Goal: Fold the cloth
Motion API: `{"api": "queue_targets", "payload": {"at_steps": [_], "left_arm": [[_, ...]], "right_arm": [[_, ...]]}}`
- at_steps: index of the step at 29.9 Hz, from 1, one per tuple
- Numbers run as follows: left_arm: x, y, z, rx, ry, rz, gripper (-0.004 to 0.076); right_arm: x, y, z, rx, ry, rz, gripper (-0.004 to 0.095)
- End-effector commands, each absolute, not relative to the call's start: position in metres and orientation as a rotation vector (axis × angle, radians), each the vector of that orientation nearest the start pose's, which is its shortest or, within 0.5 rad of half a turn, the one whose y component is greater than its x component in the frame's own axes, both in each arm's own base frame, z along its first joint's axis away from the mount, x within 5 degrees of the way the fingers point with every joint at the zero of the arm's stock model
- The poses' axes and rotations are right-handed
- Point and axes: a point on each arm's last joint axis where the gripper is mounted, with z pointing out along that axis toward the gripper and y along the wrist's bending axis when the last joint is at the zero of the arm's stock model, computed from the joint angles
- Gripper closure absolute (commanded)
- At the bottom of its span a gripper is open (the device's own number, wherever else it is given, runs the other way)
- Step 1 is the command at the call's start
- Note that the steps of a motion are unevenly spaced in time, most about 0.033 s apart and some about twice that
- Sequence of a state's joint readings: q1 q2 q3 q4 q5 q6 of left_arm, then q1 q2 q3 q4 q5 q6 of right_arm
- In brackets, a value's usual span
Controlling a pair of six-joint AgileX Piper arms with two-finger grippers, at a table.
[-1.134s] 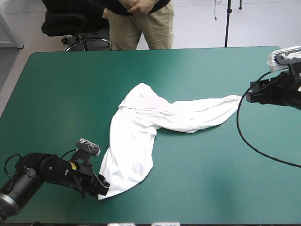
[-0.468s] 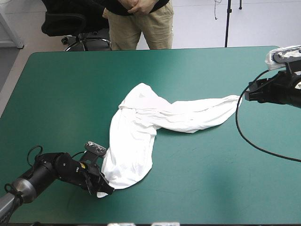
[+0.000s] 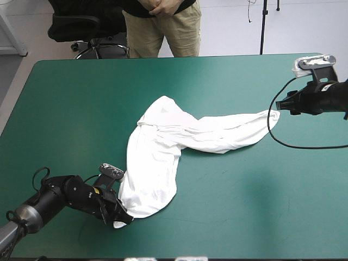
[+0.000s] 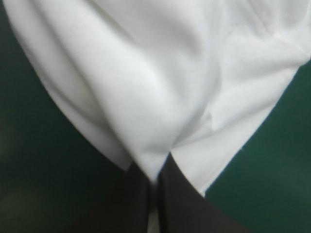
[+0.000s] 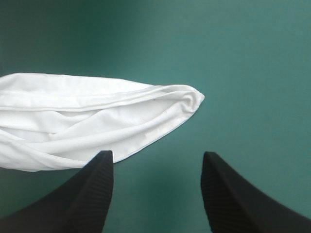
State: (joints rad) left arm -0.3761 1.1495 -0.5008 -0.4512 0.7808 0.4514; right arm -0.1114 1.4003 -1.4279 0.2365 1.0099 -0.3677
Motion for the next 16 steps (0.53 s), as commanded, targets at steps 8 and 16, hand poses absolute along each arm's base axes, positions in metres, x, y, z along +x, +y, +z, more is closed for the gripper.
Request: {"api": "queue_targets", "payload": {"at_steps": [8, 16], "left_arm": [[0.147, -0.092, 0.204, 0.723, 2.747, -0.552, 0.0741], [0.147, -0.092, 0.204, 0.721, 2.749, -0.550, 0.0741]], "right_arm": [[0.364, -0.027, 0.326, -0.198, 2.491, 0.073, 0.0399], [0.401, -0.031, 0.278, -0.203, 2.584, 0.080, 0.0399]]}}
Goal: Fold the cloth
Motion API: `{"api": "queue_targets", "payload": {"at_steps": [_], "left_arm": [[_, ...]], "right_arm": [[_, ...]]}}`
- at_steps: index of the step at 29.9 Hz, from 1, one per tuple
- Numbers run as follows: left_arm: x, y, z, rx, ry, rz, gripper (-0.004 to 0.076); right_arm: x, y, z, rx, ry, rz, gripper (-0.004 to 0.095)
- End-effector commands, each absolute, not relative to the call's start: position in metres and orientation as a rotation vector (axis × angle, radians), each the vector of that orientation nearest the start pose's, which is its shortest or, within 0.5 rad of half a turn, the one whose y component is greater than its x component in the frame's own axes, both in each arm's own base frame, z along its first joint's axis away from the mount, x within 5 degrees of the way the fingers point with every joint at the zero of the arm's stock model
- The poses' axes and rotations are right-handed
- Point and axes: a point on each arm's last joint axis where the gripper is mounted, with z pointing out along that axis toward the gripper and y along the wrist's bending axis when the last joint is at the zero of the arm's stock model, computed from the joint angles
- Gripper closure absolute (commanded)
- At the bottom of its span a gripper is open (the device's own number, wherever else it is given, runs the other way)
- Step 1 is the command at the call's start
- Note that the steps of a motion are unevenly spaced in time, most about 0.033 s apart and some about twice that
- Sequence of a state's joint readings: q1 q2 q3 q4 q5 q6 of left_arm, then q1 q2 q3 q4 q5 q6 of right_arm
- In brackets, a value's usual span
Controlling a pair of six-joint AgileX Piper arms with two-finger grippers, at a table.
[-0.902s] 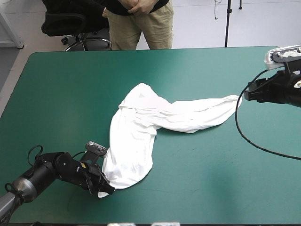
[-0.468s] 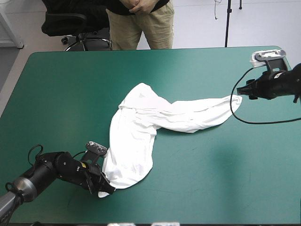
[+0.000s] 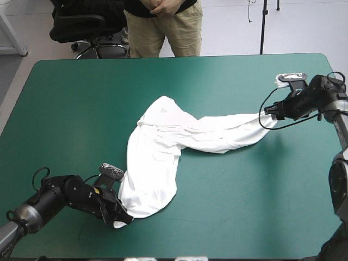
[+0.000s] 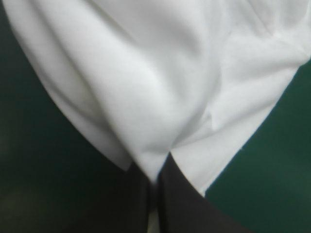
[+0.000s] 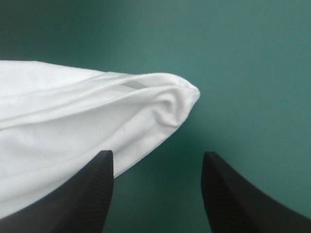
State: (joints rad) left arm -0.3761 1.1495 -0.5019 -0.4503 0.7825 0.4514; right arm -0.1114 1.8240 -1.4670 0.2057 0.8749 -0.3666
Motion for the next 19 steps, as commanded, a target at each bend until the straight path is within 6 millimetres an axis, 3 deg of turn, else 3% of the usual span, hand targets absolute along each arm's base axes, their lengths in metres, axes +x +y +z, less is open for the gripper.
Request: {"api": "queue_targets", "payload": {"at_steps": [1, 5, 12, 16, 19], "left_arm": [[0.147, -0.092, 0.204, 0.721, 2.749, -0.550, 0.0741], [0.148, -0.092, 0.204, 0.719, 2.745, -0.548, 0.0741], [0.148, -0.092, 0.204, 0.710, 2.744, -0.547, 0.0741], [0.148, -0.092, 0.203, 0.714, 2.746, -0.542, 0.0741], [0.149, -0.091, 0.206, 0.724, 2.730, -0.525, 0.0741]], "right_arm": [[0.404, -0.032, 0.274, -0.202, 2.590, 0.081, 0.0399], [0.416, -0.028, 0.257, -0.215, 2.612, 0.088, 0.0399], [0.432, -0.005, 0.228, -0.274, 2.677, 0.067, 0.0430], [0.431, -0.001, 0.222, -0.290, 2.714, 0.043, 0.0641], [0.428, -0.001, 0.223, -0.330, 2.741, 0.041, 0.0932]]}}
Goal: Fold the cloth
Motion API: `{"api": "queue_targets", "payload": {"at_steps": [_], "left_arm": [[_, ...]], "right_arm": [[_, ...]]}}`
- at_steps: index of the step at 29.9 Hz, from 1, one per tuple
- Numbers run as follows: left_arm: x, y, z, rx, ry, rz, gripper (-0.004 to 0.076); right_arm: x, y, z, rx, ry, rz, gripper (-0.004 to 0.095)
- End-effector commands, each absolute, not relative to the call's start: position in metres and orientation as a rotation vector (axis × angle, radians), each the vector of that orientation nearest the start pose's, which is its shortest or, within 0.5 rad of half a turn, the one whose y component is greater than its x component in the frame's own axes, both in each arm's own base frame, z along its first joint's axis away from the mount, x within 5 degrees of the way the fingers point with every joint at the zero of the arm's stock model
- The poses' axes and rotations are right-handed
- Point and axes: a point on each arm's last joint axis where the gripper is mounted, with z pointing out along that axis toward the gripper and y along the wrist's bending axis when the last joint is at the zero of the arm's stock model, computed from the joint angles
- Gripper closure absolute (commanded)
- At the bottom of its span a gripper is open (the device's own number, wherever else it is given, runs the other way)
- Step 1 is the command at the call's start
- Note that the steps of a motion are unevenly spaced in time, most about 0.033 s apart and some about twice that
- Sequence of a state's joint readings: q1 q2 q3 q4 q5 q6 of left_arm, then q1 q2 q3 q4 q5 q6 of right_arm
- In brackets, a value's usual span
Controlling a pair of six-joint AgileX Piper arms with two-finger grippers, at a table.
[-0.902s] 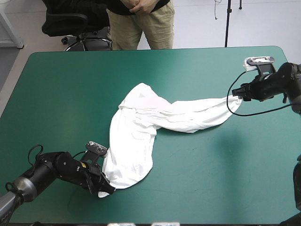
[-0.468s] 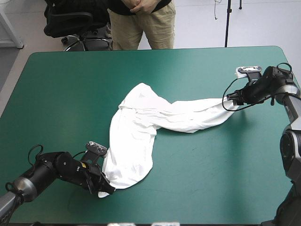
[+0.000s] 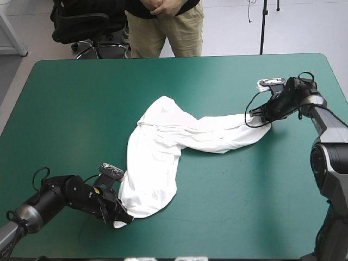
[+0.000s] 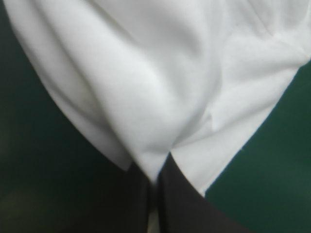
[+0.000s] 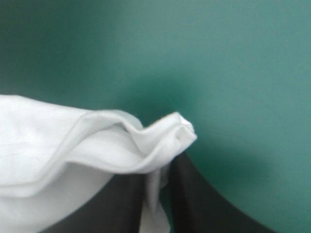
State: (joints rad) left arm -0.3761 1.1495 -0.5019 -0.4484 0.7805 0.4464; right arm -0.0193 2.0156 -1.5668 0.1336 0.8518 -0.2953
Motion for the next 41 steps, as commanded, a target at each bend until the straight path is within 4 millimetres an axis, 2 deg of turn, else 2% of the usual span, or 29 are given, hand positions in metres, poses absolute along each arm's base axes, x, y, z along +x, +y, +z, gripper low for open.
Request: {"api": "queue_targets", "payload": {"at_steps": [1, 4, 7, 10, 13, 17, 21, 24, 28, 33, 35, 41], "left_arm": [[0.149, -0.090, 0.210, 0.729, 2.719, -0.512, 0.0741], [0.154, -0.087, 0.230, 0.732, 2.666, -0.445, 0.0741], [0.160, -0.083, 0.264, 0.749, 2.580, -0.337, 0.0741], [0.165, -0.075, 0.306, 0.744, 2.475, -0.197, 0.0741], [0.171, -0.068, 0.351, 0.734, 2.358, -0.067, 0.0741], [0.172, -0.061, 0.421, 0.680, 2.141, 0.024, 0.0741], [0.159, -0.049, 0.492, 0.600, 1.897, 0.110, 0.0741], [0.143, -0.040, 0.542, 0.536, 1.717, 0.145, 0.0741], [0.124, -0.033, 0.589, 0.503, 1.529, 0.166, 0.0741], [0.101, -0.017, 0.635, 0.431, 1.343, 0.289, 0.0741], [0.089, -0.009, 0.648, 0.389, 1.279, 0.331, 0.0741], [0.047, 0.005, 0.680, 0.298, 1.048, 0.310, 0.0741]], "right_arm": [[0.426, -0.001, 0.224, -0.343, 2.748, 0.041, 0.0914], [0.421, 0.000, 0.235, -0.349, 2.747, 0.045, 0.0923], [0.413, 0.002, 0.260, -0.332, 2.689, 0.065, 0.0923], [0.399, 0.005, 0.297, -0.335, 2.592, 0.093, 0.0925], [0.378, 0.009, 0.343, -0.359, 2.460, 0.113, 0.0925], [0.338, 0.015, 0.417, -0.377, 2.230, 0.127, 0.0925], [0.286, 0.018, 0.496, -0.380, 1.961, 0.089, 0.0926], [0.247, 0.018, 0.543, -0.373, 1.786, 0.049, 0.0925], [0.195, 0.020, 0.590, -0.381, 1.589, 0.017, 0.0925], [0.144, 0.014, 0.627, -0.355, 1.375, -0.140, 0.0925], [0.128, 0.011, 0.634, -0.329, 1.335, -0.176, 0.0925], [0.069, 0.012, 0.649, -0.305, 1.190, -0.197, 0.0925]]}}
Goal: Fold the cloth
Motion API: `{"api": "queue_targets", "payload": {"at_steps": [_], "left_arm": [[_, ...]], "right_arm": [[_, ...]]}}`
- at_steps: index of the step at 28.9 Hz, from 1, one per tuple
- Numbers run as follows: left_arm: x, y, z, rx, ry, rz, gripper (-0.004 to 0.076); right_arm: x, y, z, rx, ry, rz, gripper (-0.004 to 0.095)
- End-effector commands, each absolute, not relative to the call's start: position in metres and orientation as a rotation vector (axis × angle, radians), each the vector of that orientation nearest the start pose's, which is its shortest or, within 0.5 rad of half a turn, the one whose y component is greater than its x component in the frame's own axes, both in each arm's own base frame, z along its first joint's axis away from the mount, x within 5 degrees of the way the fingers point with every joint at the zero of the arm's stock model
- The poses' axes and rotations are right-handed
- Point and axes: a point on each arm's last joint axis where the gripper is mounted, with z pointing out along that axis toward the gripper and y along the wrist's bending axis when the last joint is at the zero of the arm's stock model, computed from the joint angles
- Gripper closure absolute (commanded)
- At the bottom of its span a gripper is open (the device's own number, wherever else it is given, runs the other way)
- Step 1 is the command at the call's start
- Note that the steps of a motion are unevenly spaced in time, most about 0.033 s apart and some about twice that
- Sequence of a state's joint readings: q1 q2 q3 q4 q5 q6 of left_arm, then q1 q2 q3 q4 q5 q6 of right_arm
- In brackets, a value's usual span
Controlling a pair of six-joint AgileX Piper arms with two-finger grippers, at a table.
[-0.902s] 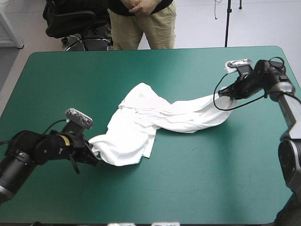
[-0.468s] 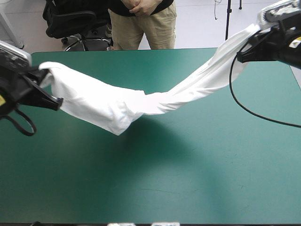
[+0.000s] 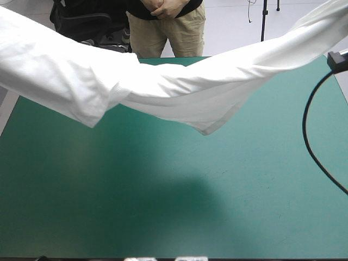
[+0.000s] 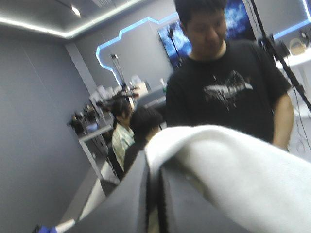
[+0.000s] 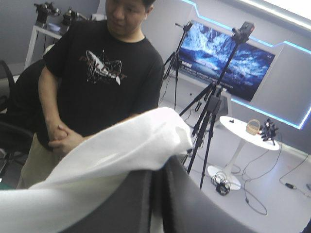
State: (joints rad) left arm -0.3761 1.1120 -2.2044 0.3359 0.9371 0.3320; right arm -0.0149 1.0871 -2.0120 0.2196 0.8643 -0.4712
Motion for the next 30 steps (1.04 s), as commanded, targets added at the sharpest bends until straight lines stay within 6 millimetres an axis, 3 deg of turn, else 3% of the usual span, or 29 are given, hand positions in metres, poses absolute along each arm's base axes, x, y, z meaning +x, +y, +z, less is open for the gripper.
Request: {"api": "queue_targets", "payload": {"at_steps": [1, 7, 12, 17, 21, 25, 26, 30], "left_arm": [[0.039, 0.006, 0.686, 0.287, 0.997, 0.299, 0.0741], [0.016, 0.012, 0.696, 0.266, 0.910, 0.266, 0.0741], [0.030, 0.009, 0.685, 0.298, 1.035, 0.260, 0.0741], [0.088, -0.011, 0.645, 0.403, 1.348, 0.262, 0.0741], [0.143, -0.033, 0.598, 0.482, 1.585, 0.249, 0.0741], [0.199, -0.056, 0.541, 0.558, 1.777, 0.235, 0.0741], [0.227, -0.069, 0.507, 0.593, 1.862, 0.228, 0.0741], [0.276, -0.090, 0.449, 0.625, 1.956, 0.192, 0.0741]], "right_arm": [[0.058, 0.012, 0.651, -0.300, 1.161, -0.201, 0.0925], [-0.002, 0.013, 0.656, -0.280, 1.027, -0.225, 0.0926], [-0.008, 0.015, 0.647, -0.313, 1.105, -0.199, 0.0925], [0.038, 0.019, 0.621, -0.378, 1.351, -0.120, 0.0925], [0.095, 0.022, 0.579, -0.390, 1.621, 0.010, 0.0926], [0.152, 0.027, 0.522, -0.415, 1.867, 0.156, 0.0925], [0.184, 0.030, 0.486, -0.435, 1.986, 0.236, 0.0925], [0.245, 0.030, 0.412, -0.426, 2.173, 0.316, 0.0925]]}}
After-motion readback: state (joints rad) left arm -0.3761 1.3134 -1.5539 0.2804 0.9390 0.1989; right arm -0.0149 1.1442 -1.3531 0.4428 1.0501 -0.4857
